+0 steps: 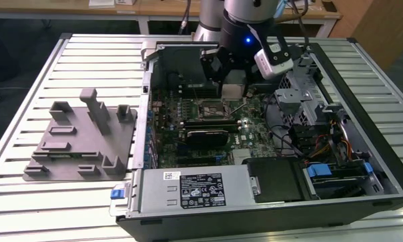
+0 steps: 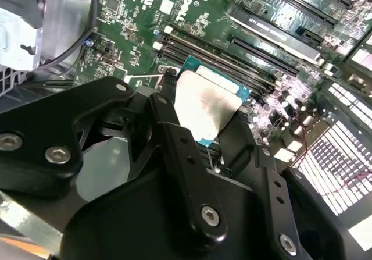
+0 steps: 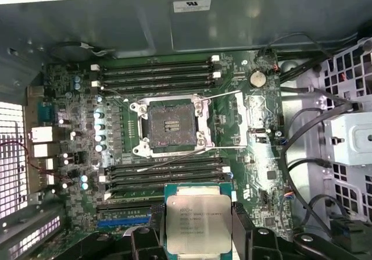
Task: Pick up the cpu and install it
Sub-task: 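Pick up the cpu and move it towards the insertion slot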
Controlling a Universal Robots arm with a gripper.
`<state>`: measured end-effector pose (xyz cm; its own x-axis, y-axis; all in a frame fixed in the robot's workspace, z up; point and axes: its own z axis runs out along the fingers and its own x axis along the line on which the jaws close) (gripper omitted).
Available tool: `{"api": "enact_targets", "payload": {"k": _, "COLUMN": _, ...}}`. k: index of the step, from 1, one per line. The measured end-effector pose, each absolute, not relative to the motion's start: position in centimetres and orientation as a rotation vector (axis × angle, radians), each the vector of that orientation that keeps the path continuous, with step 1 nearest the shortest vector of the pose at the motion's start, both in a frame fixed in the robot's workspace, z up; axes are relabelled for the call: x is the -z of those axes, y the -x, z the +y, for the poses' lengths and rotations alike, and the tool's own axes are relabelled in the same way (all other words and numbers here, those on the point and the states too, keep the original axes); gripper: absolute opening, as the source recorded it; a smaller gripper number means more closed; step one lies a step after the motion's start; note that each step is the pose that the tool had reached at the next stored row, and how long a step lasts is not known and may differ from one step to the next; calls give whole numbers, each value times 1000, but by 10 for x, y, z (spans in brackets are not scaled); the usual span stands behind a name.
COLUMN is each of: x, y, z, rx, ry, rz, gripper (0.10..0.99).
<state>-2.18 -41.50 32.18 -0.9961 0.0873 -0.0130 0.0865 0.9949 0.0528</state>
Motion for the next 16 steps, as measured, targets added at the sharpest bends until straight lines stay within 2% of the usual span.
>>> {"api": "enact_targets", "payload": {"k": 16, "x": -293, "y": 22, "z": -414, "rx": -82, "ry": -136, "rz": 3123, "gripper": 541}}
